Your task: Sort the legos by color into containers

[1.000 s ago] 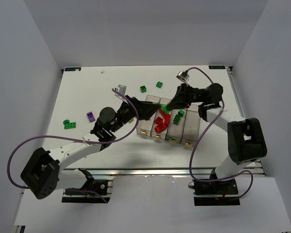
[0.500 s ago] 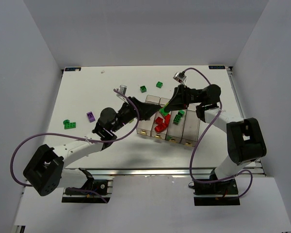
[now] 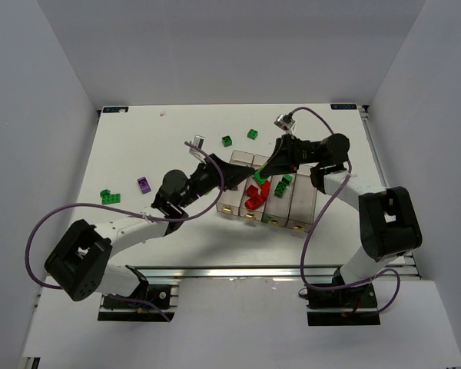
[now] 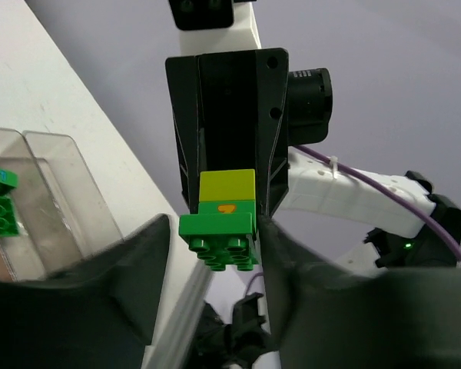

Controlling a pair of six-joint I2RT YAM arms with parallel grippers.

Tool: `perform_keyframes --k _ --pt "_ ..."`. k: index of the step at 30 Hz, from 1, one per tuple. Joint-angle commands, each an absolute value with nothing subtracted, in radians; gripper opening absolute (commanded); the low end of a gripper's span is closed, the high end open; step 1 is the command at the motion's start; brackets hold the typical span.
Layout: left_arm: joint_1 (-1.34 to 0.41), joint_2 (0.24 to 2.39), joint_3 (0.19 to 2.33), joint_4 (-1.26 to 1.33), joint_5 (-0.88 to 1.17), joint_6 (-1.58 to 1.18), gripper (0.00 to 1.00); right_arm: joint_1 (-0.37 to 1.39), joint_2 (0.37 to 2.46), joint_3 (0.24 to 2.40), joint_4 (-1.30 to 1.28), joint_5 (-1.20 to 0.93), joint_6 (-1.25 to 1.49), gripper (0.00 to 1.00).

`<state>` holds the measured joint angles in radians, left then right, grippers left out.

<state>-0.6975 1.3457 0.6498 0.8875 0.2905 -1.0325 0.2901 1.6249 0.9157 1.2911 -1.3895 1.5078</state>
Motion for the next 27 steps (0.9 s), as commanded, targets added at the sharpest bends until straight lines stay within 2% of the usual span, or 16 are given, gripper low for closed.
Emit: perform_keyframes --k 1,4,5,7,8,9,22,27 --pt "-0.692 1.358 0.676 0.945 0.345 -1.061 0.5 0.298 1.615 0.959 1.598 -1.382 1.485 0.0" --pt "-0.689 1.373 0.68 0.969 0.359 -1.077 0.36 0.298 1.617 0.956 1.592 -1.384 1.479 0.0" --pt "-0.687 1.374 0.678 0.982 0.36 -1.081 0.26 0.298 1.617 0.954 1.592 -1.387 1.479 0.0" --pt "-0.678 1.377 0.675 1.002 0.37 -1.092 0.16 0.298 1.614 0.954 1.591 -1.39 1.474 0.0" --pt "-0.673 1.374 0.67 1.012 0.371 -1.1 0.03 0.298 1.614 0.956 1.591 -1.399 1.471 0.0" --pt "-0.667 1.371 0.657 1.02 0.371 -1.104 0.0 0.298 1.614 0.957 1.589 -1.404 1.467 0.0" --pt "-0.589 1.25 0.538 1.014 0.393 -1.105 0.0 0.213 1.664 1.08 1.499 -1.456 1.373 0.0" --pt "-0.589 1.25 0.528 1.0 0.399 -1.103 0.0 0.21 1.658 1.129 1.306 -1.454 1.244 0.0"
